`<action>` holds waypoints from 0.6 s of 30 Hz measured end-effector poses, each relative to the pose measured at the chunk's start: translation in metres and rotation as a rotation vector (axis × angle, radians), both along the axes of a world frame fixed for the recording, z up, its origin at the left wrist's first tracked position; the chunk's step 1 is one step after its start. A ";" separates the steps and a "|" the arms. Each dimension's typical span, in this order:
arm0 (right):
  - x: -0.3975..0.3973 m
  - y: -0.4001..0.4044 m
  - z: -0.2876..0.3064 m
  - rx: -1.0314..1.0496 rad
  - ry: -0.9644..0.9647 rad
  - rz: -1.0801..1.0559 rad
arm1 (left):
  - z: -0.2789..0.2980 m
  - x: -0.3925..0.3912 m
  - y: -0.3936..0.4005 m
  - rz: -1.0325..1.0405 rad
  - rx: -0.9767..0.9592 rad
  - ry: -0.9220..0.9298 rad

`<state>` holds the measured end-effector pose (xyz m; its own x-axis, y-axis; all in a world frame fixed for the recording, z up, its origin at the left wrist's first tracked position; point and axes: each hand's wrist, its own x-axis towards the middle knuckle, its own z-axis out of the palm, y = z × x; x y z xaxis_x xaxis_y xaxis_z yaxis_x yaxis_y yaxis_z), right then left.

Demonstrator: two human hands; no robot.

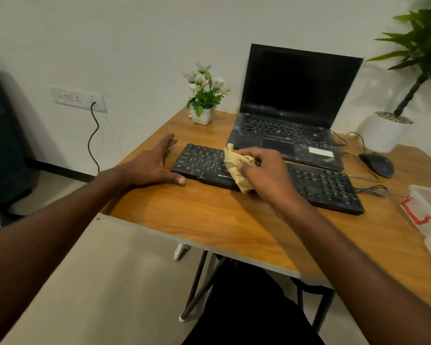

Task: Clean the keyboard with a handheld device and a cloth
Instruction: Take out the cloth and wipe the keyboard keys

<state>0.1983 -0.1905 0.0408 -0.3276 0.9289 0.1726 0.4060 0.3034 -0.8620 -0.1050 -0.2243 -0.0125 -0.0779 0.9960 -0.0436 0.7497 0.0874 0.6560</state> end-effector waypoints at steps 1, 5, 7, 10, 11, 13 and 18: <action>-0.015 0.004 0.002 0.040 -0.041 0.037 | -0.003 -0.005 0.003 -0.031 -0.005 -0.008; -0.069 0.020 0.006 0.137 -0.157 0.169 | -0.002 -0.008 0.009 -0.075 -0.005 -0.111; -0.093 0.024 0.005 0.155 -0.172 0.249 | -0.001 -0.008 0.009 -0.063 0.009 -0.001; -0.119 0.025 0.000 0.162 -0.221 0.346 | -0.003 -0.006 0.009 -0.077 0.052 0.093; -0.125 0.024 -0.003 0.158 -0.237 0.371 | -0.003 -0.005 0.008 -0.064 0.059 0.097; -0.130 0.024 -0.008 0.166 -0.253 0.398 | -0.002 -0.004 0.007 -0.059 0.077 0.098; -0.112 0.035 0.014 0.145 -0.442 0.527 | 0.001 -0.003 0.007 -0.080 0.079 0.134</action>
